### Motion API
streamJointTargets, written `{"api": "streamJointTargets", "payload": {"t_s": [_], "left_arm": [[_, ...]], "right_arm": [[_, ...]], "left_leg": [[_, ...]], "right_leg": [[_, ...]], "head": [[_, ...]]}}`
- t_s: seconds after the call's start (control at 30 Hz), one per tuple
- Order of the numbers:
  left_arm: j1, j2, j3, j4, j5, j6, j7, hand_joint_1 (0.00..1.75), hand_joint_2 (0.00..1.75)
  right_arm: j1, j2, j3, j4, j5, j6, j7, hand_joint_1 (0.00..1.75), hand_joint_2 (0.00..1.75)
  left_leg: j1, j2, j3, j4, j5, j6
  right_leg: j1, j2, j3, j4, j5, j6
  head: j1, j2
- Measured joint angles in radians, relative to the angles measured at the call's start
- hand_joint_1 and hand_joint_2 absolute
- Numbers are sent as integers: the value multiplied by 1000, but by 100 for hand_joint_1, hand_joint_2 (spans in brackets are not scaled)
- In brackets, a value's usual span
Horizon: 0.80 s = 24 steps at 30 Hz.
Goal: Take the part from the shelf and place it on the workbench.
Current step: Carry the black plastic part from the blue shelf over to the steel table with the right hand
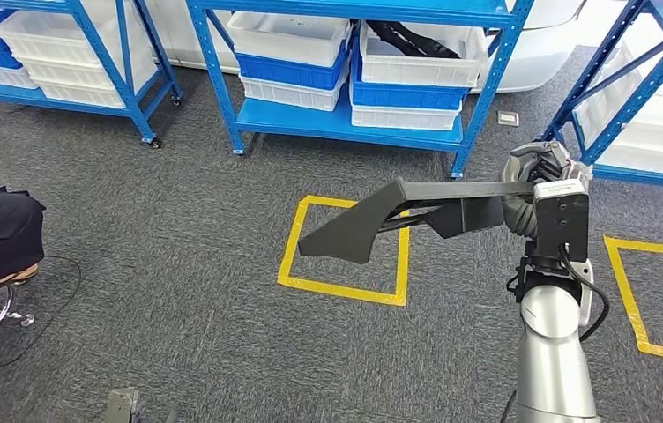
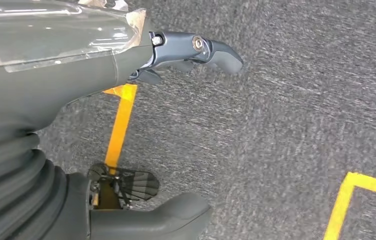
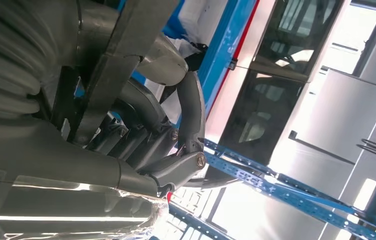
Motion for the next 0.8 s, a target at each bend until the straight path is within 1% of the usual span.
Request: {"api": "streamJointTargets", "payload": {"t_s": [0.03,0.07,0.1,0.13,0.17,0.23,0.27,0.3,0.33,0.37,0.4,0.43,0.47,0.5,0.53,0.57,0.6,0.63,0.67,0.7,0.73,0.77,0.8], "left_arm": [[1,0,0,0,0,0,0,0,175],[3,0,1,0,0,0,-1,0,175],[5,0,2,0,0,0,-1,0,175],[6,0,2,0,0,0,-1,0,175],[6,0,3,0,0,1,-1,0,175],[6,0,4,0,0,1,-1,0,175],[6,0,4,1,0,1,-1,0,175],[6,0,5,1,0,1,-1,0,175],[7,0,5,1,0,1,-1,0,175],[7,0,5,1,0,1,-1,0,175],[6,0,5,1,0,1,-1,0,175],[5,0,5,1,0,1,-1,0,175],[3,0,6,1,0,1,-1,0,175],[2,0,6,0,1,1,-2,0,175],[1,1,7,0,3,0,-2,0,175],[1,1,8,0,4,0,-2,0,175],[2,1,11,0,6,0,-2,0,175],[3,0,13,0,8,-1,-3,0,175],[3,0,14,0,10,-1,-4,0,175],[3,0,16,1,12,-1,-5,0,175],[3,1,17,1,14,-1,-6,0,175],[4,1,18,1,16,-1,-8,0,175],[6,2,20,1,18,-1,-8,0,175]], "right_arm": [[-1,1,1,2,0,0,1,175,175],[-2,2,2,4,1,-1,2,175,175],[-3,3,2,6,1,-2,2,175,175],[-5,5,4,7,1,-2,2,175,175],[-6,6,5,7,1,-2,2,175,175],[-8,8,6,10,1,-3,2,175,175],[-8,8,6,11,1,-3,2,175,175],[-8,8,6,13,1,-3,2,175,175],[-8,8,7,15,1,-3,2,175,175],[-9,8,7,16,1,-3,2,175,175],[-11,8,7,16,1,-3,2,175,175],[-14,8,7,16,1,-3,2,175,175],[-17,8,7,16,2,-3,2,175,175],[-18,8,7,16,2,-4,2,175,175],[-19,7,7,16,2,-4,2,175,175],[-19,7,7,16,1,-5,2,175,175],[-19,7,7,16,1,-5,2,175,175],[-19,6,7,16,1,-6,2,175,175],[-19,4,6,17,1,-6,2,175,175],[-19,2,6,18,2,-7,2,175,175],[-17,-2,6,20,4,-7,2,175,175],[-14,-6,5,24,8,-7,3,175,175],[-11,-9,3,28,12,-7,4,175,175]], "left_leg": [[0,-5,-5,1,5,-6],[3,-8,-9,1,8,-12],[4,-6,-15,9,1,-16],[6,0,-27,34,-18,-19],[7,9,-47,81,-49,-23],[7,22,-104,218,-121,-29],[7,25,-126,274,-143,-30],[7,26,-131,297,-147,-29],[6,28,-117,282,-134,-25],[5,31,-84,232,-109,-20],[3,42,-42,162,-83,-12],[-2,55,-4,97,-65,-5],[-7,67,22,49,-56,1],[-12,74,34,23,-56,6],[-16,71,33,18,-57,9],[-17,63,31,14,-55,14],[-16,55,32,7,-50,20],[-13,48,35,0,-44,27],[-10,42,37,-8,-38,33],[-8,35,38,-12,-34,37],[-8,27,37,-13,-32,39],[-8,18,35,-12,-31,40],[-8,7,35,-12,-30,40]], "right_leg": [[4,-5,-3,3,4,-7],[1,-11,-6,6,8,-13],[-1,-16,-8,6,13,-21],[-3,-21,-10,6,16,-27],[-4,-27,-12,5,20,-34],[4,-39,-17,6,23,-41],[7,-45,-20,6,24,-43],[11,-52,-22,6,25,-44],[14,-59,-23,6,25,-45],[16,-66,-22,6,25,-45],[18,-72,-22,6,25,-45],[22,-78,-22,6,25,-45],[26,-84,-24,7,25,-44],[29,-90,-26,7,25,-43],[31,-98,-29,7,26,-41],[32,-105,-28,5,27,-38],[33,-107,-30,7,24,-35],[33,-98,-37,21,12,-33],[33,-84,-52,56,-8,-33],[31,-65,-79,113,-35,-36],[30,-50,-110,182,-63,-38],[29,-42,-138,243,-82,-38],[28,-37,-155,277,-87,-34]], "head": [[-1,0],[0,0],[0,0],[-3,0],[-4,0],[-8,0],[-8,0],[-8,0],[-7,0],[-8,0],[-8,0],[-7,0],[-7,0],[-7,0],[-7,0],[-7,0],[-7,0],[-6,0],[-5,0],[-4,0],[-3,0],[-2,0],[-2,0]]}}
